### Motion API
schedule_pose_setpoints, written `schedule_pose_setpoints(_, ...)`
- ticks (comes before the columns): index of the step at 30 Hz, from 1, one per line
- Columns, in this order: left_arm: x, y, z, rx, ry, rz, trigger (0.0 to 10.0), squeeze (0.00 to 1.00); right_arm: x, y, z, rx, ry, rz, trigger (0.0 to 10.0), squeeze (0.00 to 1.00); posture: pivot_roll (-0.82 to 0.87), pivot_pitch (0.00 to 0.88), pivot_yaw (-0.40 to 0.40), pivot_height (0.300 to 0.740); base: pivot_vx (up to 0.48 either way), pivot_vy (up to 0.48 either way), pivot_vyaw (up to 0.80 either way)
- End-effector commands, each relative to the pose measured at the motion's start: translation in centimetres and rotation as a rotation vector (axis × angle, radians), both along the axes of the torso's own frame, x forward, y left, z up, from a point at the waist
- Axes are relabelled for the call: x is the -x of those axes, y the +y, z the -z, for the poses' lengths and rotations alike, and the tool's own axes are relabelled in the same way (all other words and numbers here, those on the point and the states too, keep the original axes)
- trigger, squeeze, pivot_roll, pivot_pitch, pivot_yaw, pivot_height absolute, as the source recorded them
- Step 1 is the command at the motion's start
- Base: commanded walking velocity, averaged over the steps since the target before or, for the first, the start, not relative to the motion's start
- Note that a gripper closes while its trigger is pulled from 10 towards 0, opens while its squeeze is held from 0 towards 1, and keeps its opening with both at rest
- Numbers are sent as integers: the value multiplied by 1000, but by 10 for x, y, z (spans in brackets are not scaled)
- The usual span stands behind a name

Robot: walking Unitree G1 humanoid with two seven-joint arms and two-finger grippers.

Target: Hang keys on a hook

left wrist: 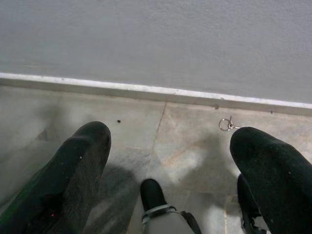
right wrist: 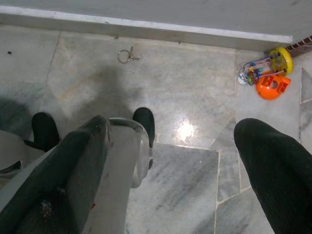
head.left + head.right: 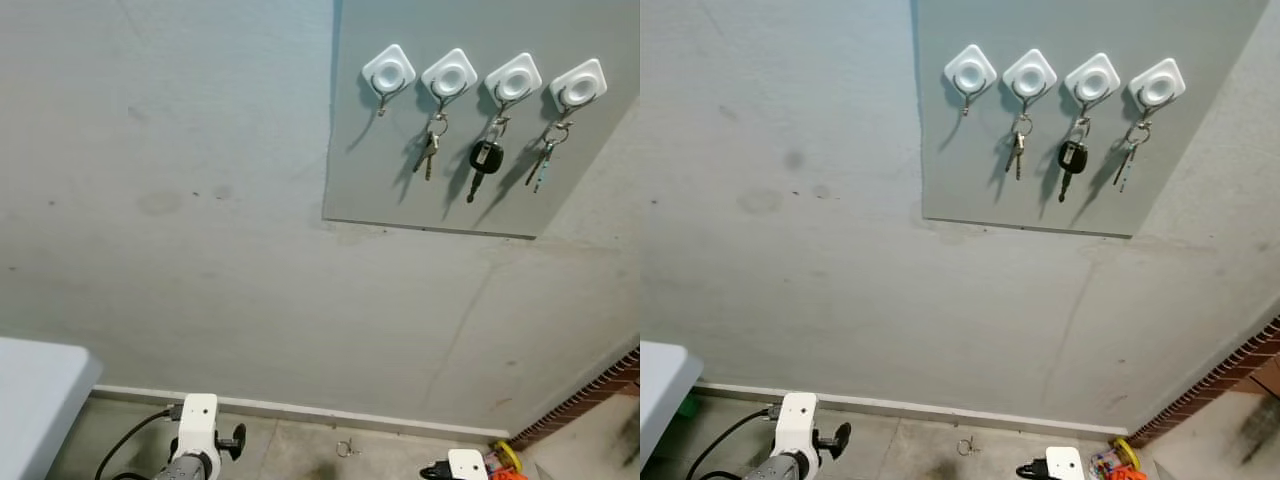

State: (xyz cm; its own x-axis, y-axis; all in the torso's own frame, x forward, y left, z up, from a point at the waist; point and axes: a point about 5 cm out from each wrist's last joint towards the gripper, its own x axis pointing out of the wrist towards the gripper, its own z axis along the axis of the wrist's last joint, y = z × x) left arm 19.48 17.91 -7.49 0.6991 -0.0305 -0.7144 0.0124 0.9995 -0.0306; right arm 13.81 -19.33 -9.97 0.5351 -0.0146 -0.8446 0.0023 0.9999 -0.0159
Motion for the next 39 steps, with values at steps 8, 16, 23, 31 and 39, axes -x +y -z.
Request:
schedule_pose_setpoints(8, 0, 3, 0, 0, 6, -26, 10000, 0, 1, 2, 1, -3, 12, 8, 10000, 0, -45, 0, 15, 740, 0, 228, -636)
schedule_pose_setpoints(16, 0, 5, 0, -23, 12, -23, 10000, 0, 0, 4, 1, -7, 4, 13, 10000, 0, -44, 0, 17, 740, 0, 51, -229)
schedule_pose_setpoints(23, 0, 5, 0, -35, 15, -7, 10000, 0, 1, 4, 1, -3, 6, 14, 10000, 0, -44, 0, 18, 740, 0, 0, 0)
schedule_pose_setpoints(31, 1, 5, 0, -40, 16, 11, 10000, 0, 3, 4, 2, -1, 12, 8, 10000, 0, -43, 0, 14, 740, 0, 0, 0)
schedule_pose_setpoints(39, 0, 3, 0, -27, 13, 16, 10000, 0, 2, 5, 2, -3, 12, 1, 10000, 0, -42, 0, 10, 740, 0, -64, 0)
